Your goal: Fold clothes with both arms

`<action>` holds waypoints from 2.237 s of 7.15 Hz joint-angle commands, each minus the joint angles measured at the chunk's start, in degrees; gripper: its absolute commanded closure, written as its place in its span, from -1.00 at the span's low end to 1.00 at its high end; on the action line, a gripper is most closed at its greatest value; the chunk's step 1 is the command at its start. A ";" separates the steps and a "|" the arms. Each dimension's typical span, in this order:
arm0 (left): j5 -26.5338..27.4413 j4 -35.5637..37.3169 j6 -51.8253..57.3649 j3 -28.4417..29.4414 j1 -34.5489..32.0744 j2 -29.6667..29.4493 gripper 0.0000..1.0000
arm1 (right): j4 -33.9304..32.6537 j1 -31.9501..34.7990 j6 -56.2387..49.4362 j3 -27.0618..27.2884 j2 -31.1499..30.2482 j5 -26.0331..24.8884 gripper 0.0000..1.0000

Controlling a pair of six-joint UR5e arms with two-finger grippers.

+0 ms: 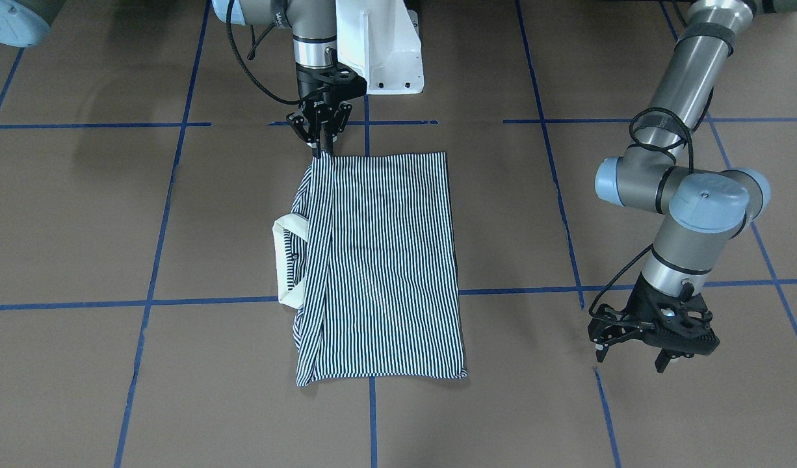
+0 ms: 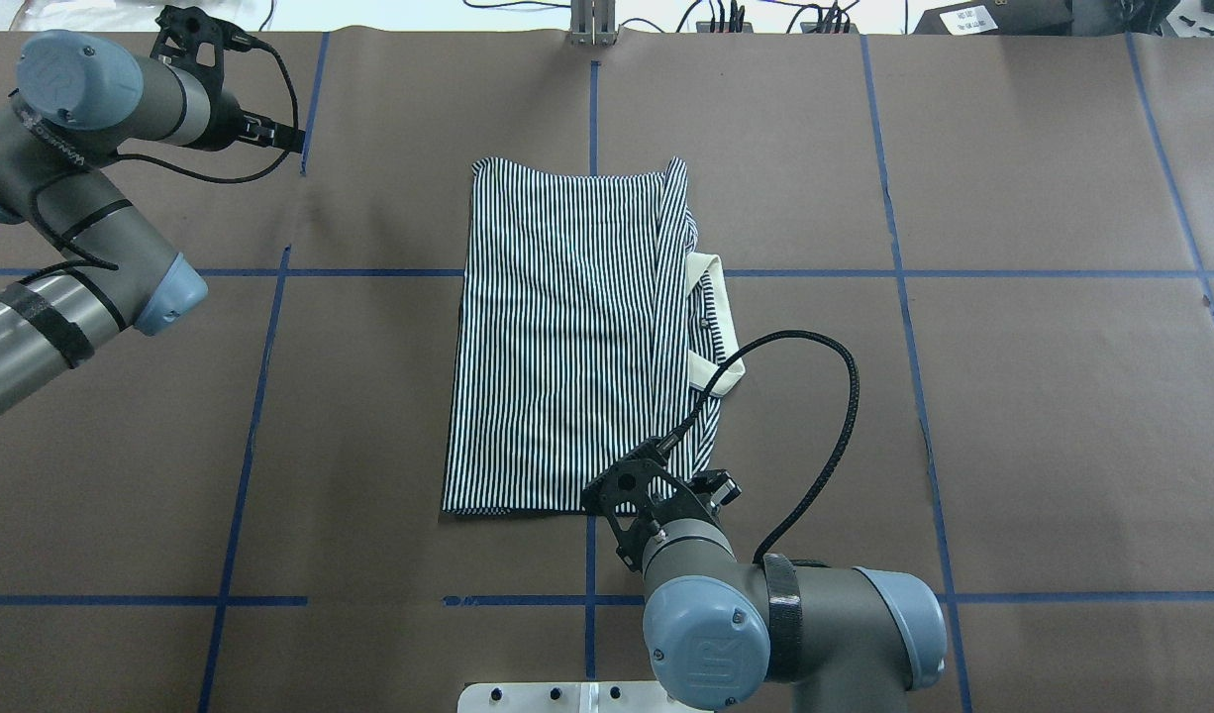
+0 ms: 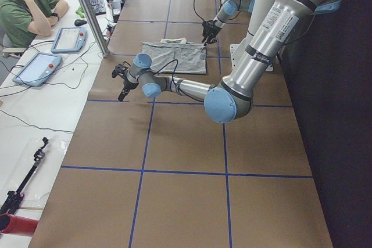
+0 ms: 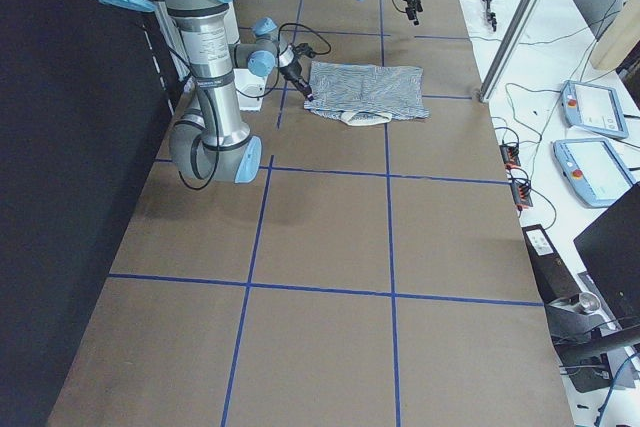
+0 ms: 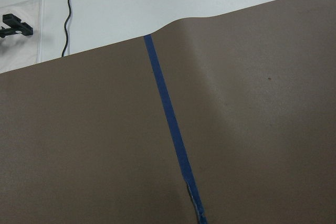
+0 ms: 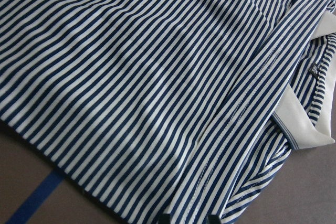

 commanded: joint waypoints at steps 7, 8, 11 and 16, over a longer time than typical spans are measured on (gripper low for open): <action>-0.08 0.00 0.00 0.00 0.00 0.00 -1.00 | 0.11 0.08 0.09 -1.69 0.77 0.17 1.00; -0.08 0.00 0.00 0.00 0.00 0.00 -1.00 | 0.37 0.35 0.61 -1.34 0.68 0.17 1.00; -0.08 0.00 -0.52 0.00 0.09 0.00 -1.00 | 0.29 2.10 0.88 -0.12 -1.77 0.17 1.00; 0.01 0.00 -0.53 0.09 0.35 0.00 -1.00 | 0.02 0.71 10.35 4.21 -11.01 1.67 0.98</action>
